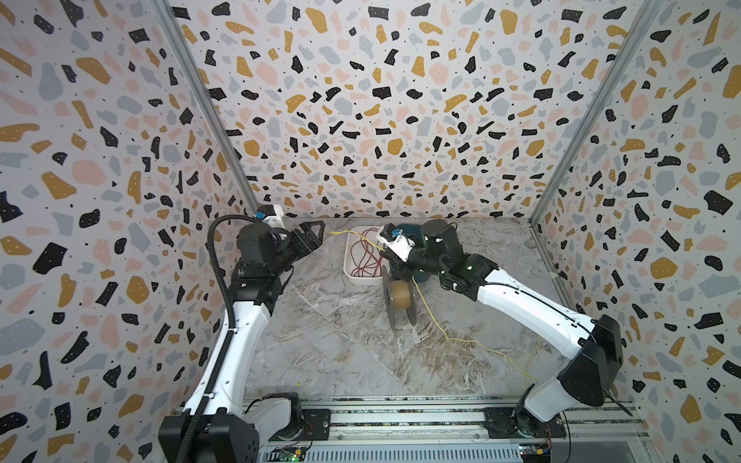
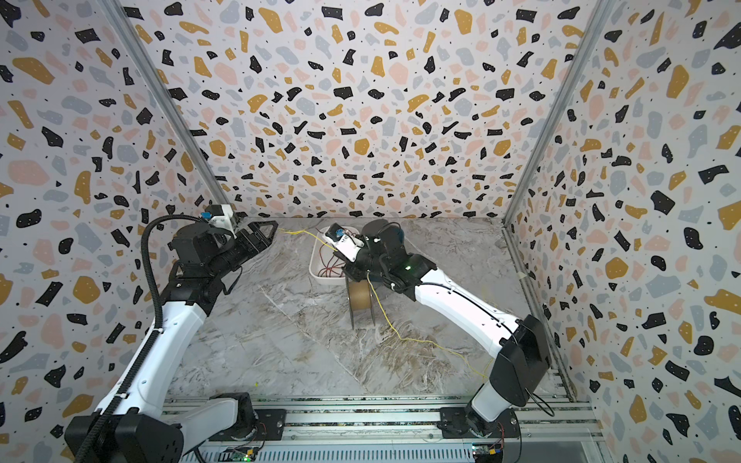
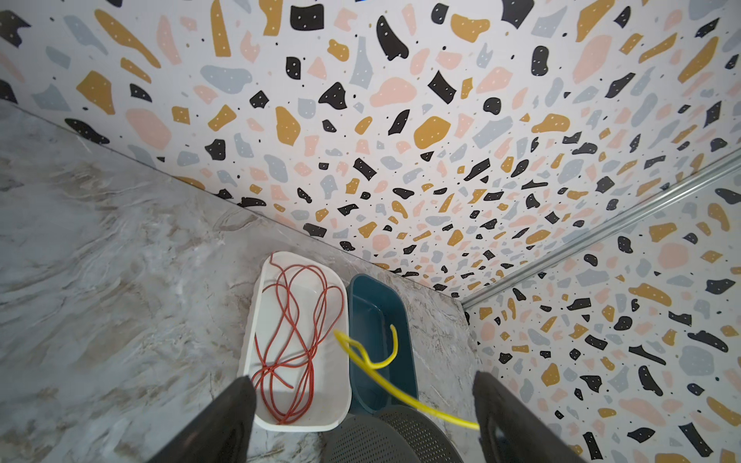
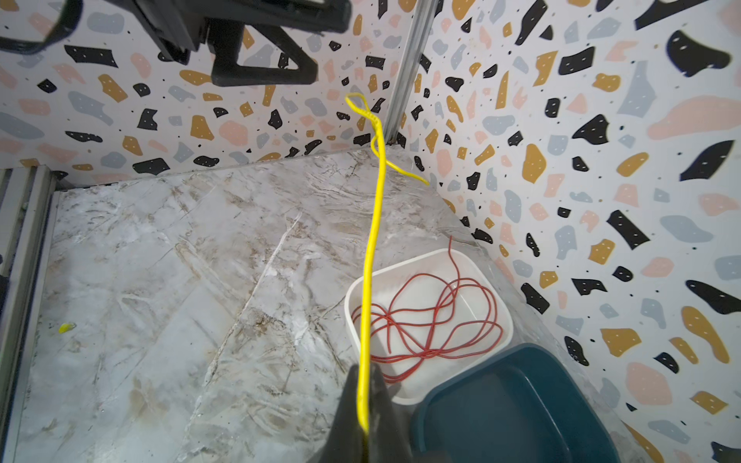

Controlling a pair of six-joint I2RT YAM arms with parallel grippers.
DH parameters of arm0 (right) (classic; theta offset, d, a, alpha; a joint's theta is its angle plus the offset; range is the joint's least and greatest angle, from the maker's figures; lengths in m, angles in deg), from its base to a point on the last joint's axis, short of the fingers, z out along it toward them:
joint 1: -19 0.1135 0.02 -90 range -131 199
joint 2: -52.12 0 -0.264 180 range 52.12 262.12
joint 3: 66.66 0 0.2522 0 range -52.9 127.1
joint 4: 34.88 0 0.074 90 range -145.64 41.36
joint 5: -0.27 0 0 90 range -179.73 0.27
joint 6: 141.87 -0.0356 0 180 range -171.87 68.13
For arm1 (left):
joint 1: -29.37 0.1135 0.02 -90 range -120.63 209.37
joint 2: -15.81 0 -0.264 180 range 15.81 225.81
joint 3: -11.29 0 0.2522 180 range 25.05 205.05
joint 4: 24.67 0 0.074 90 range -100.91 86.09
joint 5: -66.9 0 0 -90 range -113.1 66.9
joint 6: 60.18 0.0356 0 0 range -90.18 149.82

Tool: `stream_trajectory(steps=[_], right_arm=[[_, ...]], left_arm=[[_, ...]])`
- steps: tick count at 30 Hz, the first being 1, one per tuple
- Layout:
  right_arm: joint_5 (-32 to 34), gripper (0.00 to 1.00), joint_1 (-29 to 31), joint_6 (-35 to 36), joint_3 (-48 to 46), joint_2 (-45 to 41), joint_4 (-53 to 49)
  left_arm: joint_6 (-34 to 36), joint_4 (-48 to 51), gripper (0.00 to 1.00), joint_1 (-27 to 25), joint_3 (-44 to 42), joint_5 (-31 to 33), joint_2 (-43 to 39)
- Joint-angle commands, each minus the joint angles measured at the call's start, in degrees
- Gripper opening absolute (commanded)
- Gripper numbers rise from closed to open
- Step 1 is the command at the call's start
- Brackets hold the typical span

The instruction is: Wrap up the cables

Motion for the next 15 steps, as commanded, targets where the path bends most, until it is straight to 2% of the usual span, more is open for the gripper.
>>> stream_trajectory(steps=[1,11,13,15], right_arm=[[-6.7,0.00,-3.5,1.4,0.2,-2.3,-0.6],[-21.7,0.00,-13.2,2.2,6.5,1.2,-4.4],[-23.3,0.00,-14.2,2.6,9.2,2.8,-6.8],[-24.4,0.00,-14.9,2.9,12.1,4.6,-9.5]], left_arm=[[6.4,-6.2,0.85,0.3,0.0,-2.8,-1.3],[11.8,-18.7,0.84,-0.6,-6.4,-5.3,-4.0],[13.9,-21.9,0.84,-2.9,-8.2,-3.2,-4.6],[20.1,-19.8,0.84,-6.5,-7.7,-0.9,-3.7]])
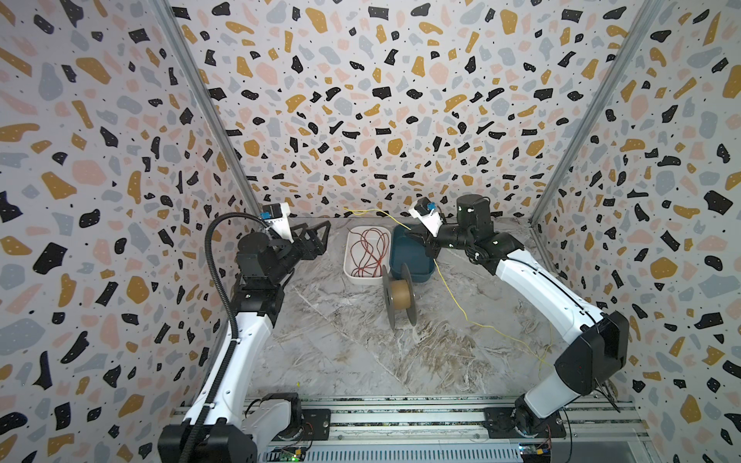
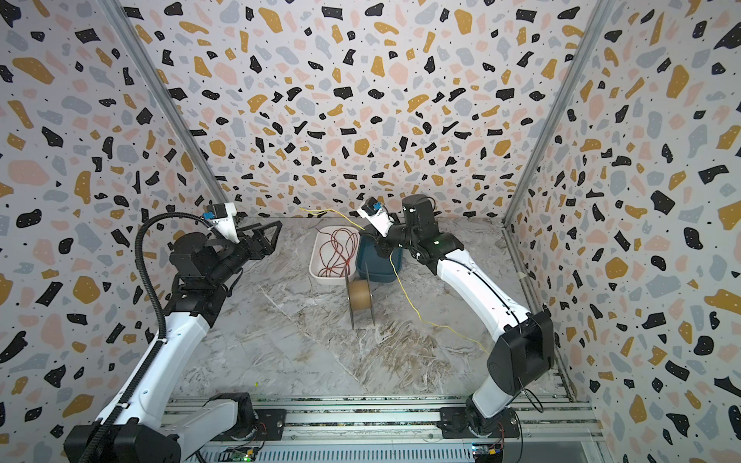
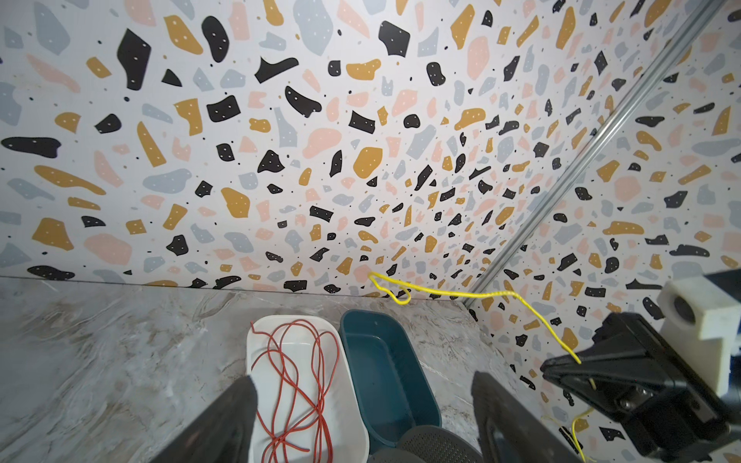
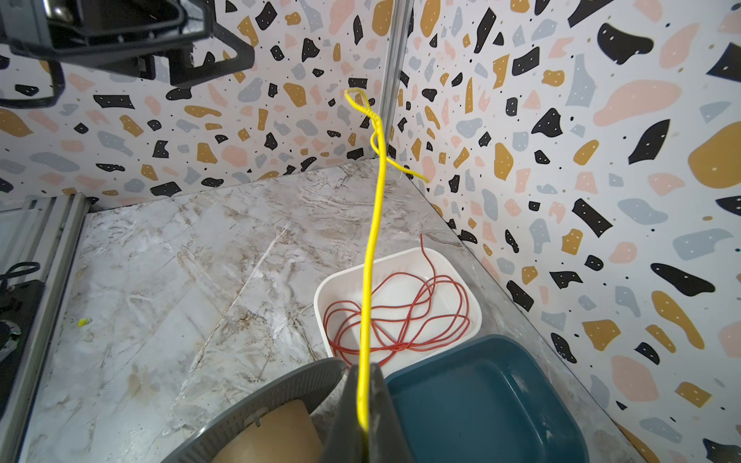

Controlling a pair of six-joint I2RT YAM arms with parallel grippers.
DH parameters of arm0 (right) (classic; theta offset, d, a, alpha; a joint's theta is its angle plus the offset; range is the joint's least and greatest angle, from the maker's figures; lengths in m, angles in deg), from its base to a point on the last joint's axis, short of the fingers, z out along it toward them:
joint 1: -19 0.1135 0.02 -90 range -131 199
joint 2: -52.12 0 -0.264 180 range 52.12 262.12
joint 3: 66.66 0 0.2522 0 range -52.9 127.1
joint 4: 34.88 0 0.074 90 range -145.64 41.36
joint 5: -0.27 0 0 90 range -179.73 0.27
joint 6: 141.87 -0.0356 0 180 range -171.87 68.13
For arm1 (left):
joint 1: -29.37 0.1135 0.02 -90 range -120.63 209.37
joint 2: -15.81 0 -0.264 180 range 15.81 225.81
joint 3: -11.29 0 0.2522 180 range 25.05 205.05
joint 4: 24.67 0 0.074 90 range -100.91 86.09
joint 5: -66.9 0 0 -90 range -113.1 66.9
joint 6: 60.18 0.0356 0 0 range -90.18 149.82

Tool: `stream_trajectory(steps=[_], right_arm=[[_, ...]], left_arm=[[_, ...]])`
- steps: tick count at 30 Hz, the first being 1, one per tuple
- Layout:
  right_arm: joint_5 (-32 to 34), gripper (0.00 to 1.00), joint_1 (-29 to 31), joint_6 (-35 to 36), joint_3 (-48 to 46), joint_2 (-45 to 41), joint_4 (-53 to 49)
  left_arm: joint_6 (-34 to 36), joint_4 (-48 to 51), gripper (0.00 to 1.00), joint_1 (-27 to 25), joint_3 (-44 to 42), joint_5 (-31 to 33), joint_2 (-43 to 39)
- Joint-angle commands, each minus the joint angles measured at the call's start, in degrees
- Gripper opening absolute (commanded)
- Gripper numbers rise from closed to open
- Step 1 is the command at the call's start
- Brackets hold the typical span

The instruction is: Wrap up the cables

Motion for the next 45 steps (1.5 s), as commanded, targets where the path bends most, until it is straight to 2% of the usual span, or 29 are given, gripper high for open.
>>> stream_trajectory(steps=[1,5,11,18,20,24,35,41,45], right_arm=[[-5.3,0.00,-0.8,1.5,6.1,1.7,-5.9],[-8.2,0.00,-1.9,1.5,9.0,3.4,-8.3],[-14.2,0.00,-3.7,0.9,11.8,4.5,-10.1],[-13.2,0.00,-3.8,2.9,16.5,8.0,-15.8],[-13.3,0.00,-3.8,2.8,16.6,8.2,-15.9],[-14.0,0.00,-3.7,3.0,16.7,8.6,-16.5],[-12.2,0.00,-1.2,4.1,16.2,9.2,-18.4],[-10.4,0.00,1.0,4.5,17.1,9.9,-19.4],[-8.8,0.00,2.0,5.5,18.9,11.1,-21.6]], left_arm=[[10.9,-2.4,0.84,-5.2,0.3,3.0,0.3],[17.9,-2.5,0.84,-8.6,0.0,6.8,1.9],[24.6,-5.4,0.80,-9.3,0.9,10.9,5.1],[36.4,-8.0,0.76,-13.7,-0.4,22.9,5.7],[37.3,-11.1,0.76,-13.9,-2.2,24.8,5.2],[38.7,-15.5,0.76,-13.9,-4.1,24.7,4.4],[42.0,-16.7,0.75,-14.4,-1.6,26.0,8.5],[44.8,-19.8,0.70,-16.9,-2.3,32.6,9.4],[45.7,-19.0,0.68,-17.2,-1.4,33.1,9.7]])
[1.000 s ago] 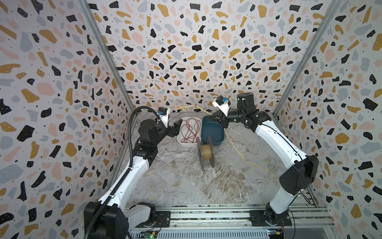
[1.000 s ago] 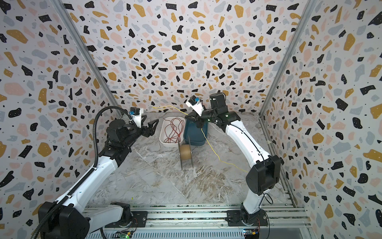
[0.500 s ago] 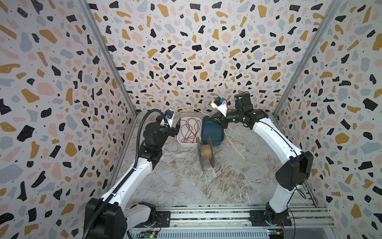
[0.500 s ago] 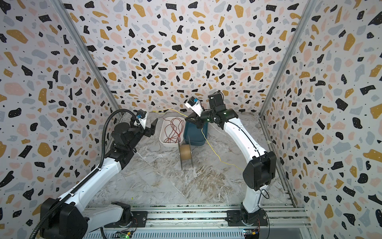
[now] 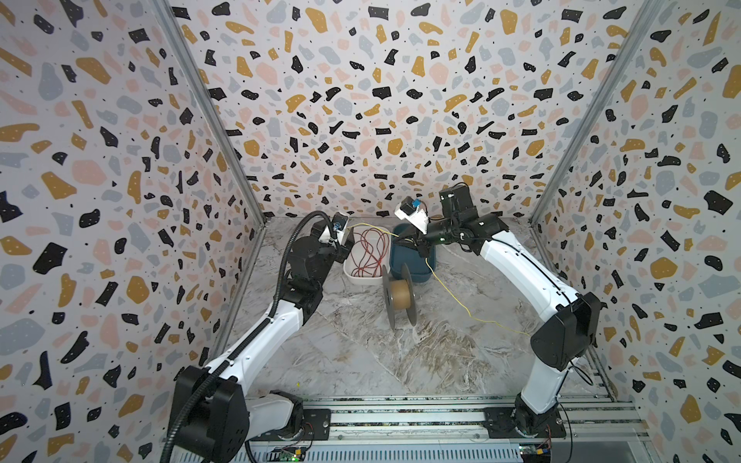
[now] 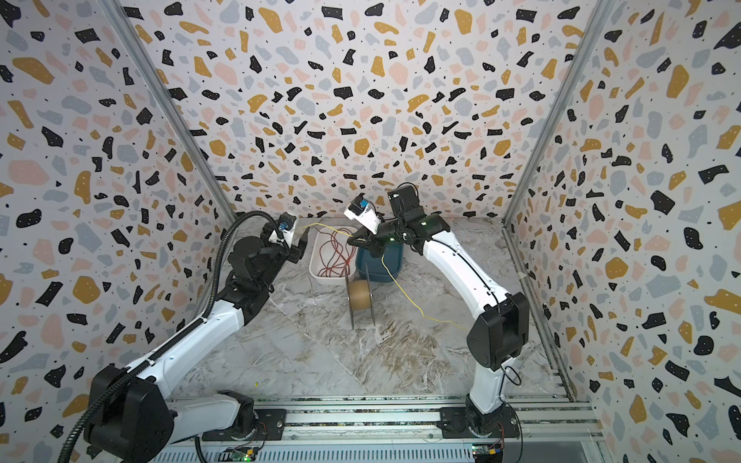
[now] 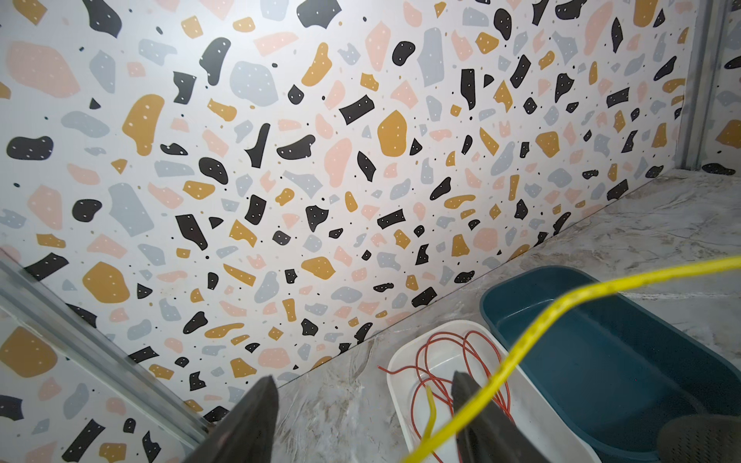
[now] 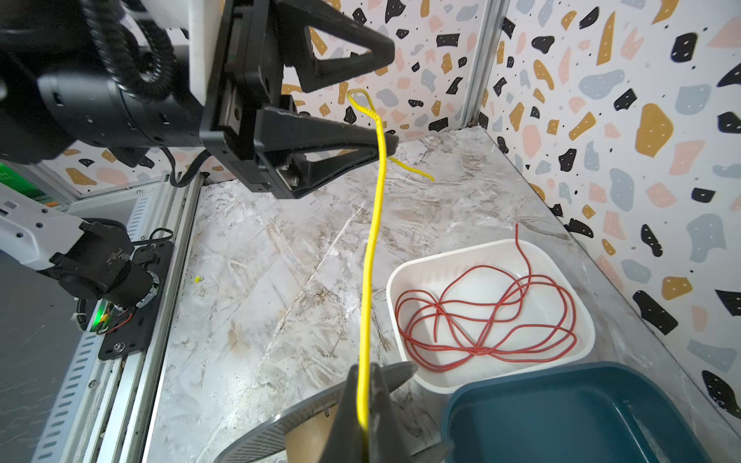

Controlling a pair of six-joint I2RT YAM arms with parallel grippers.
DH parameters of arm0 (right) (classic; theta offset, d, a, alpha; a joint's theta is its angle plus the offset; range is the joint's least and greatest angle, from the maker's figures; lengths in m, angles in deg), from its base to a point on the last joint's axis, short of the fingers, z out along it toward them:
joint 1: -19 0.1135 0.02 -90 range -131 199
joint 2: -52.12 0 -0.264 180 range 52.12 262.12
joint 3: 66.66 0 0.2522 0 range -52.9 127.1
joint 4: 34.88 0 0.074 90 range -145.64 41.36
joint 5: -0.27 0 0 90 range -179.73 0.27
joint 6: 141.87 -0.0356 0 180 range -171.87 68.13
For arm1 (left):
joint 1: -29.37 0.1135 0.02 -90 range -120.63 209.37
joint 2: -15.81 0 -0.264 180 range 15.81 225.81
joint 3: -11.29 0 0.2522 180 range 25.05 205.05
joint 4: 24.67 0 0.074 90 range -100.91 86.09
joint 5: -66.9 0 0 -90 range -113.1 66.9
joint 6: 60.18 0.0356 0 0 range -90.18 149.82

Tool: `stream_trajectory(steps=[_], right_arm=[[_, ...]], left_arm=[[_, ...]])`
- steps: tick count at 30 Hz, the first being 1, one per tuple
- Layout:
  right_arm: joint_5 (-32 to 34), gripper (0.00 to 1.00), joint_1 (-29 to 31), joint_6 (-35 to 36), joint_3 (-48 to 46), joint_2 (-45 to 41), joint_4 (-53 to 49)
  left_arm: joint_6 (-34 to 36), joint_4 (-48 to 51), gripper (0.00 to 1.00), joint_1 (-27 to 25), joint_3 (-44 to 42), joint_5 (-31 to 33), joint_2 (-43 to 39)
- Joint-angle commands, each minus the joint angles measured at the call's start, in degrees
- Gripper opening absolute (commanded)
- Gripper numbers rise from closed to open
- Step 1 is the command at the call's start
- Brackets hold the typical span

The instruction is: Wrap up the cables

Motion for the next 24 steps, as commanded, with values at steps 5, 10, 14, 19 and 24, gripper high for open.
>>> stream_trajectory(steps=[5,10,14,19,24], right_arm=[[2.1,0.00,1.3,1.9,4.6,1.0,-4.1],[2.2,0.00,1.3,2.1,4.8,0.5,-4.3],[2.1,0.00,1.5,2.2,5.1,0.2,-4.8],[3.4,0.00,2.1,2.8,6.7,0.9,-6.8],[4.1,0.00,2.2,3.1,7.3,1.0,-7.4]], left_arm=[[2.8,-2.9,0.62,-0.5,2.5,3.2,0.9],[4.0,-2.3,0.53,-0.8,2.1,3.0,1.0],[6.3,-2.1,0.55,-1.6,1.8,3.8,1.3],[9.0,-0.4,0.57,-2.7,3.2,4.4,2.7],[10.9,0.6,0.74,-3.7,4.3,5.3,3.7]])
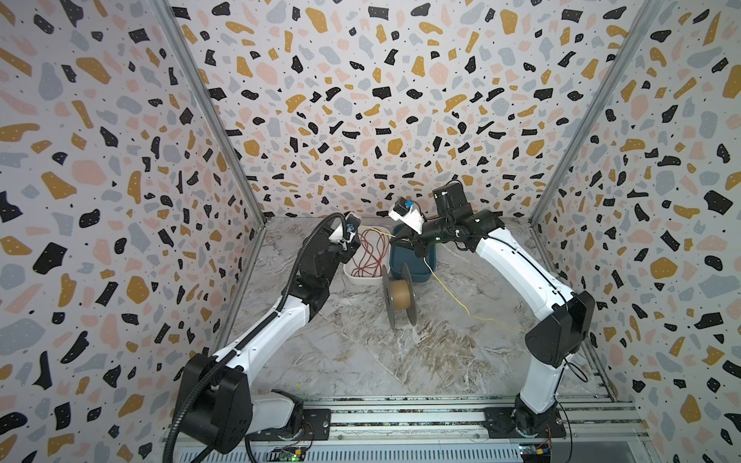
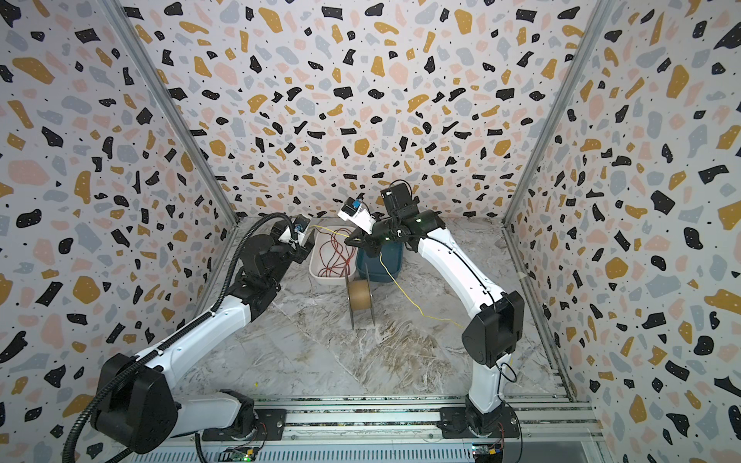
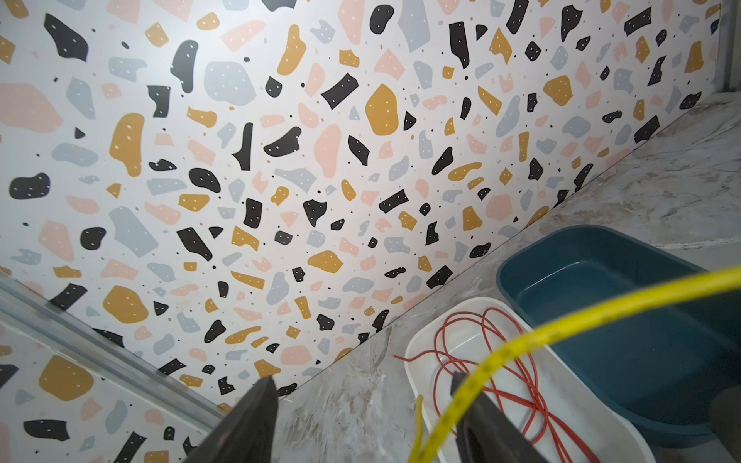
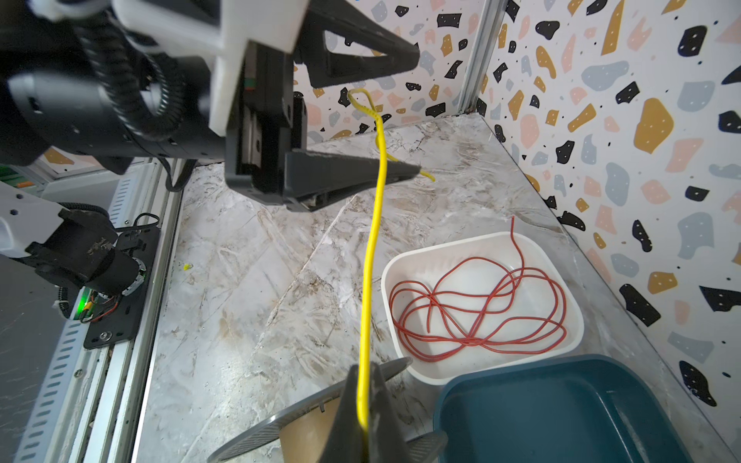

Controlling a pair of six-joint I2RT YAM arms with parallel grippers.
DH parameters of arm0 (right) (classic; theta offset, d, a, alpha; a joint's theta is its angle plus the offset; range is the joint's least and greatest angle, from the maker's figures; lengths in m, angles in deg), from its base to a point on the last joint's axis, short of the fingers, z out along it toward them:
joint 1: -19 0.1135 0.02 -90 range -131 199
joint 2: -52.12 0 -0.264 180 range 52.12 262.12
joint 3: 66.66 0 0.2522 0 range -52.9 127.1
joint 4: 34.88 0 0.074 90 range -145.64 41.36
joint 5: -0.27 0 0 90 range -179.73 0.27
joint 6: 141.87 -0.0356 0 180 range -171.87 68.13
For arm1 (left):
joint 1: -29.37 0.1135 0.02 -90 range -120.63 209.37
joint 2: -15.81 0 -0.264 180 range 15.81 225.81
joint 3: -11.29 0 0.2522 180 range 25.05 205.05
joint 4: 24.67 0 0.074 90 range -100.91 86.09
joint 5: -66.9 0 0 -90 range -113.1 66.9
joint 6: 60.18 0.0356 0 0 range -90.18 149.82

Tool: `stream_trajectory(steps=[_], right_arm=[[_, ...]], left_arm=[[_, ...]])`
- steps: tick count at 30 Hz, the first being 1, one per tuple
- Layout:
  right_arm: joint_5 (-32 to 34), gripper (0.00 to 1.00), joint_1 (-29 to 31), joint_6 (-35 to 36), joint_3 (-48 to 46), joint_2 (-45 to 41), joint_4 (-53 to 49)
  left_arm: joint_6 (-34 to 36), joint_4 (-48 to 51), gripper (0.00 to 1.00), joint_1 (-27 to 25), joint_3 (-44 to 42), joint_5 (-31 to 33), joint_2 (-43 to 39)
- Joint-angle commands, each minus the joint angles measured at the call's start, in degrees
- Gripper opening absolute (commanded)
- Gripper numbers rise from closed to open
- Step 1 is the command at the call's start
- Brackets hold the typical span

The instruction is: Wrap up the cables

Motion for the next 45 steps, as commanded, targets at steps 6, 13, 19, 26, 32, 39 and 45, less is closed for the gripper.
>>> stream_trajectory(steps=[6,13,19,26,32,39,45], right_arm=[[1.7,0.00,0.7,1.4,3.3,0.2,-3.2],[1.8,0.00,0.8,1.9,2.4,-0.6,-3.1],[2.2,0.00,0.8,2.1,1.8,-1.0,-2.4],[4.4,0.00,0.8,2.0,0.1,-1.8,0.7],[5.3,0.00,0.8,1.8,-0.7,-2.3,3.3],[6.2,0.00,1.0,0.9,-0.7,-2.4,4.0],[11.7,0.29,2.6,-0.7,-3.4,-3.4,8.6]], left_arm=[[2.5,-1.1,0.59,-0.9,3.0,3.0,-0.1],[2.0,-1.8,0.44,-1.0,2.6,3.6,0.5],[1.4,-2.9,0.33,-1.0,2.8,4.1,0.8],[0.9,-2.8,0.09,-1.0,3.7,4.3,0.7],[1.0,-2.6,0.00,-1.1,3.9,4.8,0.2],[-1.3,-0.6,0.00,-1.1,5.5,3.3,0.2],[-5.8,6.9,0.00,-2.0,9.0,0.8,-0.1]])
